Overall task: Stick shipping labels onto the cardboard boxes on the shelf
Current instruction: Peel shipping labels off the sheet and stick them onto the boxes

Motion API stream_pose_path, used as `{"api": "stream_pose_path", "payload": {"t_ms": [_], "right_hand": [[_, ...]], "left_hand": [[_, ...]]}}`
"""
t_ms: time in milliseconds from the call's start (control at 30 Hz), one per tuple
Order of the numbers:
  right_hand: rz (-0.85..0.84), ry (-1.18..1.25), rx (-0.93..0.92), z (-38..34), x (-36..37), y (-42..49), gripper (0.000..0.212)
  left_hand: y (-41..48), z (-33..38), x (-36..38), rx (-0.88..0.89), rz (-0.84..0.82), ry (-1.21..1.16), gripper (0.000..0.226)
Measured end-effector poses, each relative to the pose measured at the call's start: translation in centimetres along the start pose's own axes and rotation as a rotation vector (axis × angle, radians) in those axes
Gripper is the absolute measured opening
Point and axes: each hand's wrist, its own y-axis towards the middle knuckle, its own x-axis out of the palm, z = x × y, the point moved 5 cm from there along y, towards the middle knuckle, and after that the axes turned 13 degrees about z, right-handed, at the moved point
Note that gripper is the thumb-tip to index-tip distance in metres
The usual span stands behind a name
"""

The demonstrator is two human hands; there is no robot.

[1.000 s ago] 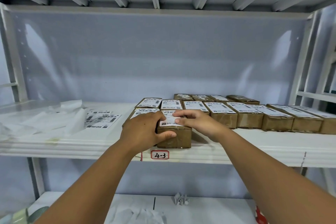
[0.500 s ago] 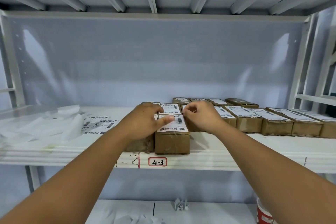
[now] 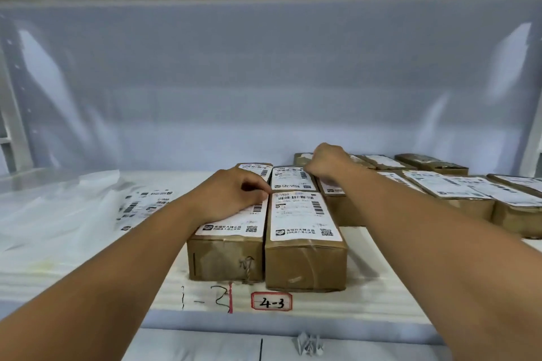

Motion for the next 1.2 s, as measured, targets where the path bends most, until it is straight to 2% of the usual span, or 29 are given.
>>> {"api": "stream_pose_path", "payload": {"t_ms": [133,233,400,533,667,767,1067,1200], "right_hand": [[0.004,-0.08,0.058,-0.4,1.6,2.7,0.033],[-0.002,-0.092,0.078,-0.8,2.4,4.1,0.03],[-0.04,-0.113,0.124,-0.6,4.0,5.5,0.041],[-0.041,-0.103,0.157,-0.4,4.3,6.0,0.034],[0.045,-0.066,0.179,-0.3,4.0,5.8,0.052],[0.11,-0.039,0.207,-0.3,3.5,5.5,0.058],[0.41,0.201,0.236,-1.1,0.8,5.2,0.059],[0.382,0.384,0.201,-1.3,-0.1,4.8,0.056]], "left_hand": [[0.1,0.2,0.3,0.054,-0.002,0.019,0.018],[0.2,0.3,0.4,0.069,0.009,0.032,0.019],[0.4,0.1,0.6,0.111,0.004,0.022,0.019],[0.4,0.1,0.6,0.117,-0.003,0.026,0.02],[0.3,0.2,0.7,0.122,-0.004,0.038,0.02],[0.3,0.1,0.7,0.138,0.003,0.049,0.02],[0.4,0.2,1.0,0.174,0.002,0.13,0.022],[0.4,0.3,1.1,0.2,-0.004,0.165,0.028]]}}
